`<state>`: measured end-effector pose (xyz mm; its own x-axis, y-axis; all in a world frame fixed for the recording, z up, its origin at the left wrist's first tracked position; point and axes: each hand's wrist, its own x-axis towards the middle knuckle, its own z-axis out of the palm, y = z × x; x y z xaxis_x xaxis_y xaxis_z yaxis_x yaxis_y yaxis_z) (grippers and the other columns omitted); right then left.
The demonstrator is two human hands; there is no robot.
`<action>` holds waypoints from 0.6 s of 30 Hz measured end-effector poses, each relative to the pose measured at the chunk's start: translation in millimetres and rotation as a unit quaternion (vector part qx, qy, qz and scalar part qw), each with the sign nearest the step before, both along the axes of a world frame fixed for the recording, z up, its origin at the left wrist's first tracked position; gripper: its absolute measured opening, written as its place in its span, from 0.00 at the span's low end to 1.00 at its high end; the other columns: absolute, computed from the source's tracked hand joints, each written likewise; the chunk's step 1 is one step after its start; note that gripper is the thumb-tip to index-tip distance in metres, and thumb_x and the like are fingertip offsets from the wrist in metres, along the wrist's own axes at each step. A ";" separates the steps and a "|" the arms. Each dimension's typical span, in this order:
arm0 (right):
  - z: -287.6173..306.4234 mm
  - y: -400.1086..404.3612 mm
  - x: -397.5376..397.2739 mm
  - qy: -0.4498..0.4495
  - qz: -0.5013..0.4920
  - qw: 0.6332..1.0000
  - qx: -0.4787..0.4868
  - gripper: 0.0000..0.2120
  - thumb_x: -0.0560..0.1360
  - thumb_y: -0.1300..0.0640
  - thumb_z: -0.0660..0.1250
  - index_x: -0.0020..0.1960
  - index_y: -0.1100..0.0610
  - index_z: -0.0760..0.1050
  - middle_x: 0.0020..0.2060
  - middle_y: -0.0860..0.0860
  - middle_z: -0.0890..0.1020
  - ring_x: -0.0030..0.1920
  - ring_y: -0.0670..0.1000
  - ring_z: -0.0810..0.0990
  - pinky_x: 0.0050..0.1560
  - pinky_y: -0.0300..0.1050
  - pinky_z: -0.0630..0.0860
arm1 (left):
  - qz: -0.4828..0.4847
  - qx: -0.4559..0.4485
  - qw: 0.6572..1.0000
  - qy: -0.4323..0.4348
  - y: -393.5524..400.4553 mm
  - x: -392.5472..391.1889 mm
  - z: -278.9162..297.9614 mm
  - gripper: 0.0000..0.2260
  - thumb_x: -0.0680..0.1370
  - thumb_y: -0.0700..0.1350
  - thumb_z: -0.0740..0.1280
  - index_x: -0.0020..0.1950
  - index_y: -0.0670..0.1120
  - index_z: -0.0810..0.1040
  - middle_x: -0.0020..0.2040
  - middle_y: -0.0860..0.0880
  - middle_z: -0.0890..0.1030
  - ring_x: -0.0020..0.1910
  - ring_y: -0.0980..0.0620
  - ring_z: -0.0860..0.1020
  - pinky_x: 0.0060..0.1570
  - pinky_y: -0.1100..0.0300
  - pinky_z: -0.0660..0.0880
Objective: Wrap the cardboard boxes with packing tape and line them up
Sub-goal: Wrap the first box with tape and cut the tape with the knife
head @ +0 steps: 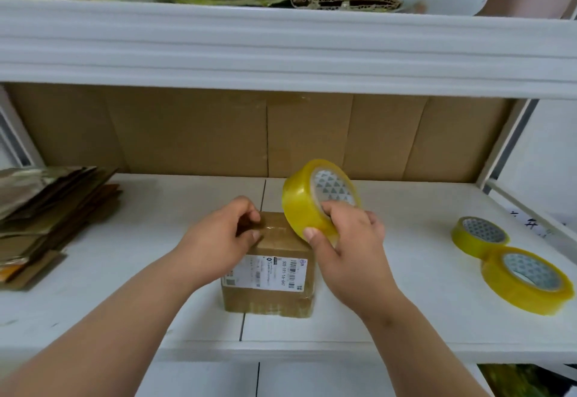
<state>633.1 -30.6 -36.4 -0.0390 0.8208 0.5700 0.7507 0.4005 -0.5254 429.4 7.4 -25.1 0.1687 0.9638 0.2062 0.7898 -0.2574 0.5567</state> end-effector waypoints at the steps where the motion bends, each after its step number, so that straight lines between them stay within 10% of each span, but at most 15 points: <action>1: 1.2 -2.2 -6.7 -0.022 0.008 1.000 0.003 0.09 0.77 0.46 0.61 0.56 0.45 0.72 0.51 0.39 0.73 0.51 0.39 0.64 0.63 0.40 0.51 | -0.011 -0.022 0.997 -0.072 -0.6 -4.8 0.2 0.09 0.79 0.49 0.68 0.48 0.60 0.69 0.50 0.59 0.80 0.50 0.55 0.79 0.49 0.55 0.76; 6: -0.6 -7.5 -31.2 -0.113 0.010 0.993 -0.012 0.13 0.77 0.47 0.60 0.59 0.47 0.74 0.53 0.40 0.77 0.58 0.46 0.72 0.64 0.42 0.49 | -0.085 -0.111 0.929 -0.342 -18.5 -20.4 5.9 0.21 0.67 0.48 0.73 0.54 0.60 0.68 0.58 0.59 0.77 0.60 0.61 0.78 0.61 0.53 0.77; 12: 3.6 -8.3 -44.9 -0.148 -0.014 0.989 0.002 0.10 0.75 0.47 0.62 0.54 0.46 0.75 0.49 0.42 0.80 0.54 0.49 0.76 0.61 0.46 0.53 | -0.069 -0.063 0.941 -0.326 -20.4 -25.3 -1.6 0.13 0.71 0.44 0.78 0.47 0.51 0.75 0.59 0.56 0.77 0.56 0.58 0.80 0.52 0.63 0.77; 18: 14.3 -8.6 -53.4 -0.199 -0.006 0.980 -0.003 0.10 0.77 0.45 0.60 0.56 0.46 0.74 0.51 0.42 0.80 0.56 0.49 0.75 0.64 0.48 0.51 | -0.025 -0.025 0.941 -0.335 -14.2 -33.5 -5.0 0.07 0.77 0.46 0.71 0.39 0.54 0.78 0.51 0.50 0.83 0.51 0.45 0.80 0.59 0.42 0.76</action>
<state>579.7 -39.1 -22.1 -0.2472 0.8258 0.5069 0.9013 0.3880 -0.1925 395.9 -6.8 -30.1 0.0617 0.9696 0.2366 0.2443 -0.2445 0.9384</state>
